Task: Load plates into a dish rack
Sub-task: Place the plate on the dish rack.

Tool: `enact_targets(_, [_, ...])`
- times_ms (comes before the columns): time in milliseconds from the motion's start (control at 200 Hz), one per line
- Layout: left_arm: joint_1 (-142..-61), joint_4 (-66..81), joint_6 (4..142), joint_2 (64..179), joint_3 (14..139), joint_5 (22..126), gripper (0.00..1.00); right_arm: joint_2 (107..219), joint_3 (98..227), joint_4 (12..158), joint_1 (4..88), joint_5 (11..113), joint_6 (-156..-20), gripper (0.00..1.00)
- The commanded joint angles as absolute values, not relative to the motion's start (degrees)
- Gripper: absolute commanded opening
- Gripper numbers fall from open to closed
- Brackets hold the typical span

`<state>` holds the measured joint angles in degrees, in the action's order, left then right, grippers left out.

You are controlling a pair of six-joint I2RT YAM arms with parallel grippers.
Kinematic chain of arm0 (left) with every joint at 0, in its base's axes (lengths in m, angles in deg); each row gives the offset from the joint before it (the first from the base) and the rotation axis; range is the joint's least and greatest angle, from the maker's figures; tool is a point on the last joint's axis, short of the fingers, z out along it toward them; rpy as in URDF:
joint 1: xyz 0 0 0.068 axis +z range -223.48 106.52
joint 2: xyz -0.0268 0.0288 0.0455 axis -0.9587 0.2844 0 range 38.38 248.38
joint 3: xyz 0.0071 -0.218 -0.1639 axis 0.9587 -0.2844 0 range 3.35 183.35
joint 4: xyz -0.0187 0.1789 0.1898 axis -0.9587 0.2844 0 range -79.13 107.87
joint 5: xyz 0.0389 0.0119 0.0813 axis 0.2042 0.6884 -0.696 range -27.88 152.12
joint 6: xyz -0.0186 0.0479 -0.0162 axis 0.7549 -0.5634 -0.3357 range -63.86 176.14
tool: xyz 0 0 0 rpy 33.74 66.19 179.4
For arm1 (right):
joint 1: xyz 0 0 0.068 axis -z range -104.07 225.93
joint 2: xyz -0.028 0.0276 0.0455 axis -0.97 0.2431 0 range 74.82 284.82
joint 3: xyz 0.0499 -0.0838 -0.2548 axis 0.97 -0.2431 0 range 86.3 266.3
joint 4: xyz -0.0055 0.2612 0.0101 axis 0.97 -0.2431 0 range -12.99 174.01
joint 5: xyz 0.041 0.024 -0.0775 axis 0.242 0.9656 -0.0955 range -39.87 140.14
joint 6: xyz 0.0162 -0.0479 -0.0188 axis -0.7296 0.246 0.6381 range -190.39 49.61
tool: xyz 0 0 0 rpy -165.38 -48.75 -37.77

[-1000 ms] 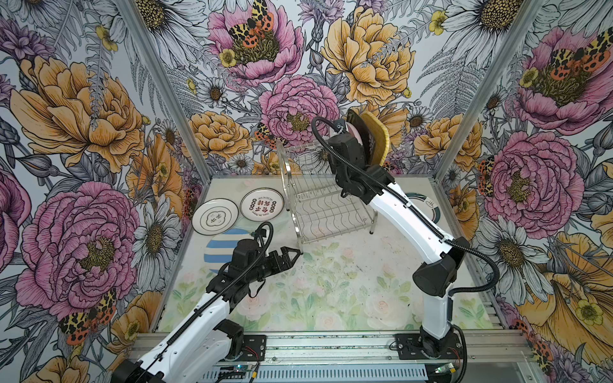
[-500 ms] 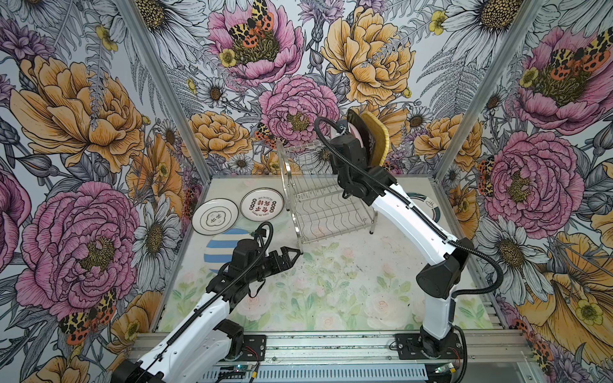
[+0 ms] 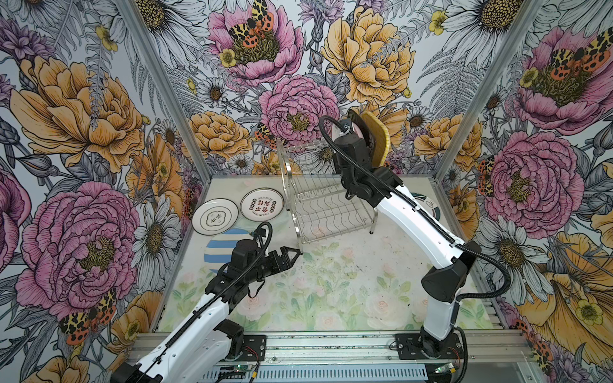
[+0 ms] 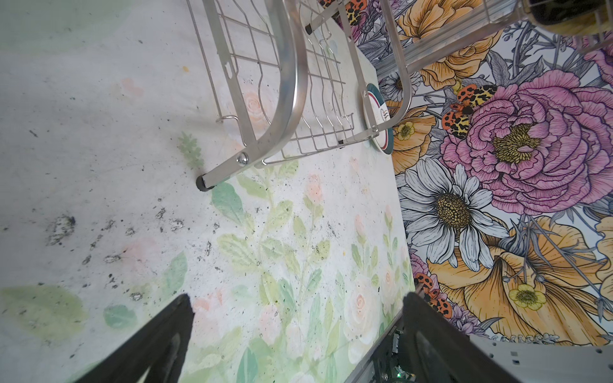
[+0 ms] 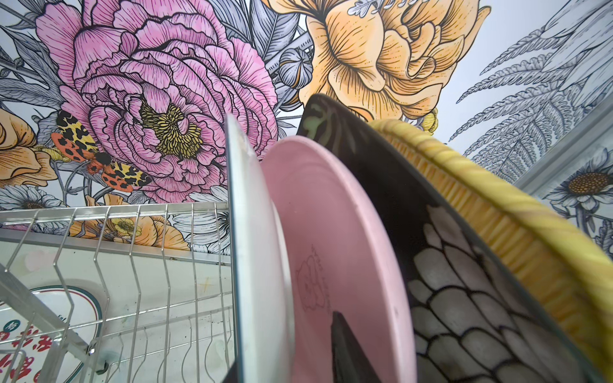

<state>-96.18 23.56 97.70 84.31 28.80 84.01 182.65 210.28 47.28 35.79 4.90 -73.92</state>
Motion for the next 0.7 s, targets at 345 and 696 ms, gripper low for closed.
enact_targets(345, [-96.2, 23.8, 97.3, 83.8, 29.0, 84.1, 0.99, 179.9, 209.8, 48.3, 36.5, 4.5, -72.7, 0.21])
enact_targets(696, [-96.1, 24.0, 97.0, 83.9, 29.3, 83.7, 0.99, 178.3, 208.9, 48.2, 36.0, 6.9, -73.1, 0.27])
